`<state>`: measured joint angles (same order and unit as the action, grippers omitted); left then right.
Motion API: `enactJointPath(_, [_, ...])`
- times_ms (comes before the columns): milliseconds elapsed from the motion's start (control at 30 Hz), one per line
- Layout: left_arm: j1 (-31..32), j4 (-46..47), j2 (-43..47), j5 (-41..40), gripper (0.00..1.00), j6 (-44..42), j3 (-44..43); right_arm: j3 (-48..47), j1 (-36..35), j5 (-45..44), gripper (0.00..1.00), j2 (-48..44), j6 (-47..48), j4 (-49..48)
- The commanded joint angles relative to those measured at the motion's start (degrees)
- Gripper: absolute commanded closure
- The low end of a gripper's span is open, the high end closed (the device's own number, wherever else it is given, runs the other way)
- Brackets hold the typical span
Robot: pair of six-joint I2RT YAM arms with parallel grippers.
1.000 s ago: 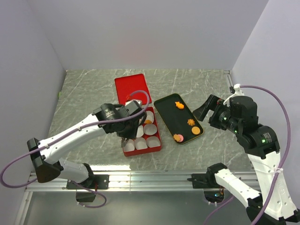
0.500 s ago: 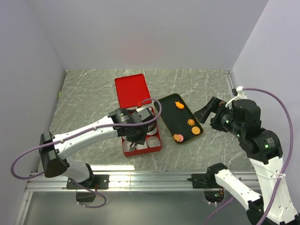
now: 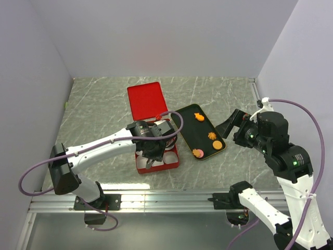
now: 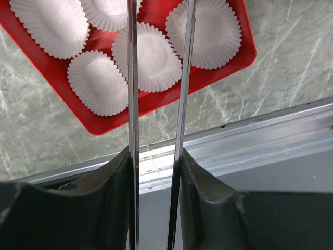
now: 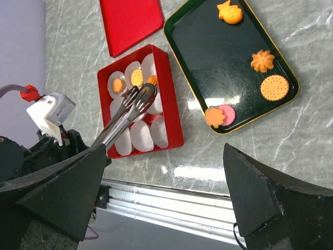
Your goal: Pack the cookies
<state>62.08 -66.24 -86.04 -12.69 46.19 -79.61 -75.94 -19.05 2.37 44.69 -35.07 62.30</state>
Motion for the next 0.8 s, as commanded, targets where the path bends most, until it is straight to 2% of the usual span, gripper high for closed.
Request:
enactJointPath(0, [0.32,1.99,-0.35,0.21,0.67,-0.23,-0.81,-0.08,-0.37,-0.96,0.00,0.05,0.62,-0.96])
enactJointPath(467, [0.32,1.29,-0.71,-0.32,0.55,-0.93,-1.68,0.97,-0.37,-0.97,0.00,0.05,0.53,-1.57])
enactJointPath(767, [0.32,1.02,-0.80,-0.49,0.54,-1.11,-1.86,1.32,-0.29,-0.97,0.00,0.05,0.18,-1.92])
